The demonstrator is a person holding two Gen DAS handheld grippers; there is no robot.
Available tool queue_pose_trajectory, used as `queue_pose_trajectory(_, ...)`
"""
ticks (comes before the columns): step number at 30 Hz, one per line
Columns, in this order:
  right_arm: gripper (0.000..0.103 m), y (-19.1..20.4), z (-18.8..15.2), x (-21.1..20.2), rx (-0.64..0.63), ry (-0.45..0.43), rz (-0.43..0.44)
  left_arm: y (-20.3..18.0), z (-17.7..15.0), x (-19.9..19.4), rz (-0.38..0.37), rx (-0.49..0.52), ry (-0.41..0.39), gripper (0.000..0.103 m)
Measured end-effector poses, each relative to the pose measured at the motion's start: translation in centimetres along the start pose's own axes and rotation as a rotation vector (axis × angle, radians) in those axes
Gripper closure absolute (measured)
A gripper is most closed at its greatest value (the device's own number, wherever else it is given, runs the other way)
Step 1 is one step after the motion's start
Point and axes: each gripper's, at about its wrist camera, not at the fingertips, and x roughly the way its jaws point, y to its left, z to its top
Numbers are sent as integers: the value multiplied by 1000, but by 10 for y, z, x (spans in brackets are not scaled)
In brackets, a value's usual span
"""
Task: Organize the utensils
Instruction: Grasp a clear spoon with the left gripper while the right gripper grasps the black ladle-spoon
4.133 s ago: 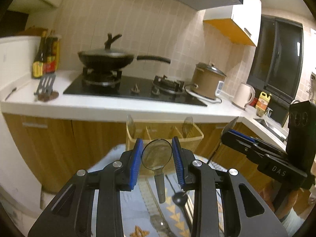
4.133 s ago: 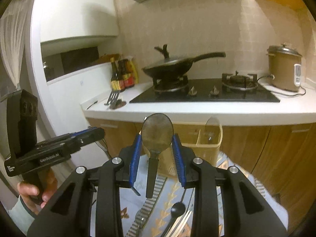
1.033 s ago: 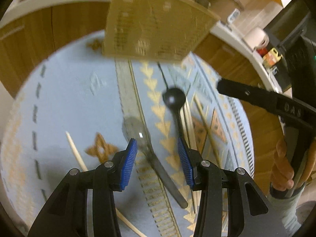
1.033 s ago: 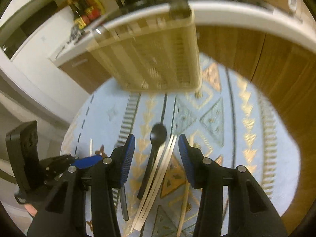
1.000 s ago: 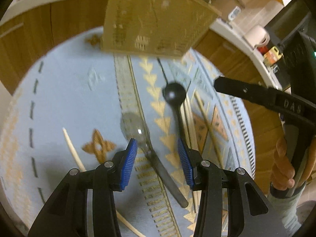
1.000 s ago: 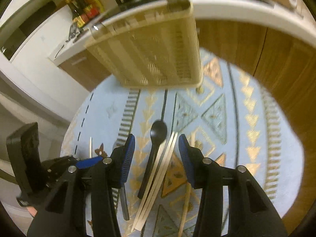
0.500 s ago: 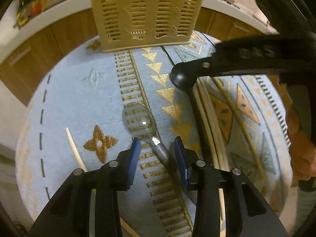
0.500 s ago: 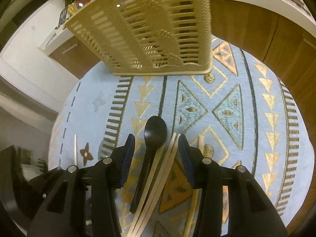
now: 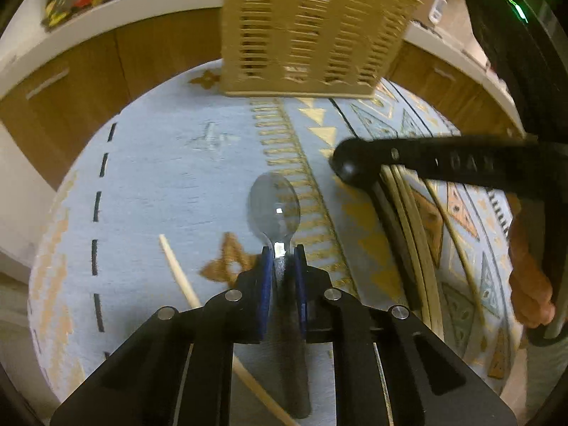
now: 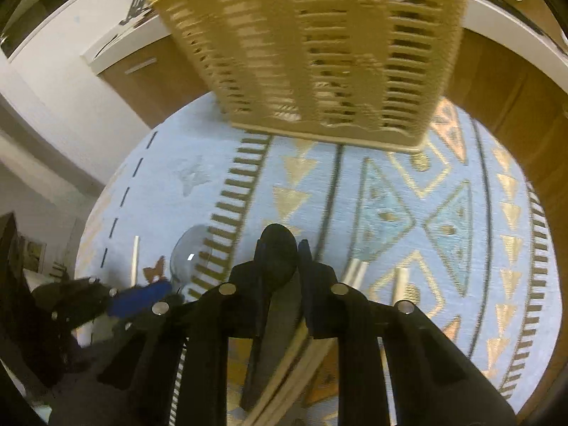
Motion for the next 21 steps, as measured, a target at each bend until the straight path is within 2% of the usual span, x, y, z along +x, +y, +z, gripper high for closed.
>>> queue_pose_trajectory(5, 87, 0, 0, 9, 11, 14, -26, 19, 9, -1, -54, -60, 9, 92)
queue_pose_trajectory(8, 86, -7, -1, 11, 37, 40, 2, 25, 11, 1, -84, -69, 27, 92)
queue_pose_trajectory(10, 82, -12, -2, 10, 60, 53, 21, 29, 14, 1, -108, -79, 47, 90)
queue_pose_trajectory(12, 68, -16, -4, 7, 67, 52, 35, 28, 14, 1, -125, -66, 64, 87)
queue_pose_trajectory(14, 58, -16, -4, 4, 67, 45, 24, 28, 14, 2, -119, -48, 75, 87)
queue_pose_trajectory(17, 58, -15, -4, 2, 62, 55, 18, 21, 20, 7, -93, -23, 92, 86)
queue_pose_trajectory(19, 58, -13, -4, 3, 68, 70, 15, 13, 22, 8, -70, 11, 109, 80)
queue_pose_trajectory(21, 58, -9, -4, 5, 61, 78, -1, 3, 23, 11, -31, 52, 116, 78)
